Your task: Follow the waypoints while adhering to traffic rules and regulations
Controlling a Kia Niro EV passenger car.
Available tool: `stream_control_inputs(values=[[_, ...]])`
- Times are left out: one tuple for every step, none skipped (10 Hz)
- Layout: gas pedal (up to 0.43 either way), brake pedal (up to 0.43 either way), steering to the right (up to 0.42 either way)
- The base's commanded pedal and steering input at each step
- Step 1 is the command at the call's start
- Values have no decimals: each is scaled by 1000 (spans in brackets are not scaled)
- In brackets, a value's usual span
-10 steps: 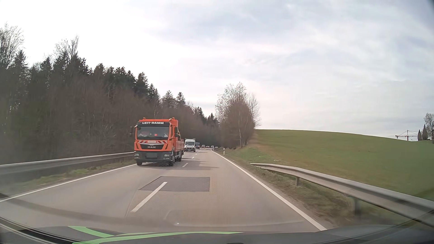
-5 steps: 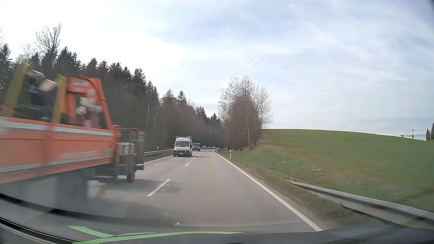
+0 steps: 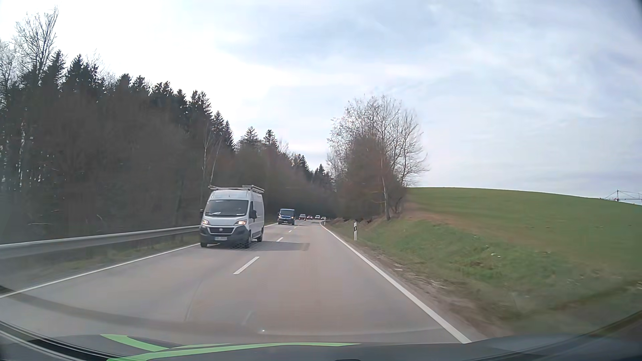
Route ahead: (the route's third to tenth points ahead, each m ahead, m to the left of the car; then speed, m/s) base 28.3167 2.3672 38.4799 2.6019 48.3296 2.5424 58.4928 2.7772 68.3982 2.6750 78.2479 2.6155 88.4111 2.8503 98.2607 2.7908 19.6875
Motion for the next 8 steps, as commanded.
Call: stream_control_inputs(values=[[299, 0, -5], [311, 0, -5], [311, 0, -5], [311, 0, -5], [311, 0, -4], [311, 0, -1], [311, 0, 1], [311, 0, 1]])
